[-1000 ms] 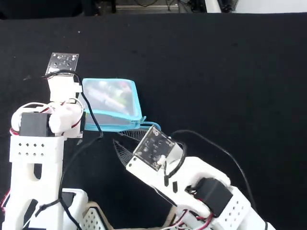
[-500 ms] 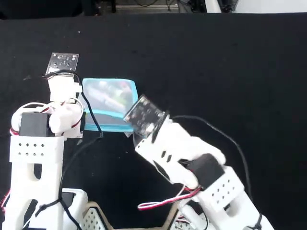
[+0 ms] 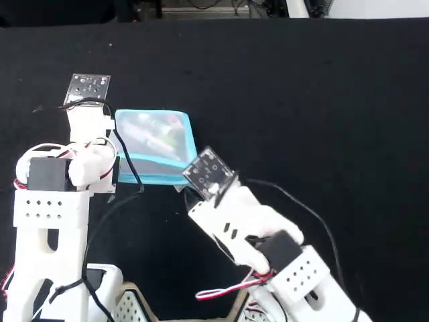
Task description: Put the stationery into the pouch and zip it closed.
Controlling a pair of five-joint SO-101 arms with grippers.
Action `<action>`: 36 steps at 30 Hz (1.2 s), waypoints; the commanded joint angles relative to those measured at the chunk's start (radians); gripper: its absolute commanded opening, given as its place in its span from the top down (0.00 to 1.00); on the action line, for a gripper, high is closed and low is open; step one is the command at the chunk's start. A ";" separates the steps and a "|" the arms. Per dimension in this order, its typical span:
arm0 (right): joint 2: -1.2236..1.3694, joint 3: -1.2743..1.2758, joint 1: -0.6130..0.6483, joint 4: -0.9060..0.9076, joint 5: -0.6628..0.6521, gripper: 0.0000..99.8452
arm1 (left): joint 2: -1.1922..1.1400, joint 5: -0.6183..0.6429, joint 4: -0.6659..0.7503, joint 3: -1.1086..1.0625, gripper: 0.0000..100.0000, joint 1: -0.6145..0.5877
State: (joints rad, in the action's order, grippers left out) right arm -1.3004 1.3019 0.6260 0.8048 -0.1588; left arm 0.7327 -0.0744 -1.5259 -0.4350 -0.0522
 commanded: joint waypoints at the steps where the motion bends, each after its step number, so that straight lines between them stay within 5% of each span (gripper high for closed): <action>1: -0.108 0.058 -0.083 -0.060 0.006 0.82 | 0.000 0.011 0.009 0.044 0.97 -0.018; 12: -0.162 0.260 -0.110 -0.298 0.006 0.82 | 0.000 0.009 0.009 0.042 0.97 -0.018; 23: -0.162 0.269 -0.072 -0.307 0.005 0.82 | 0.000 0.009 0.009 0.042 0.97 -0.016; 27: -0.162 0.272 -0.020 -0.301 -0.087 0.82 | 0.000 0.009 0.009 0.042 0.97 -0.016; 32: -0.171 0.255 -0.080 -0.301 -0.157 0.99 | 0.000 0.009 0.009 0.042 0.97 -0.016; 36: -0.173 0.199 -0.161 -0.238 -0.169 0.99 | 0.000 0.009 0.009 0.042 0.97 -0.016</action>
State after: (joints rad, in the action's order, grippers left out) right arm -1.4461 1.5766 0.5217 0.5317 -0.3138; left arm 0.7311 -0.0744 -1.5259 -0.4350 -0.0522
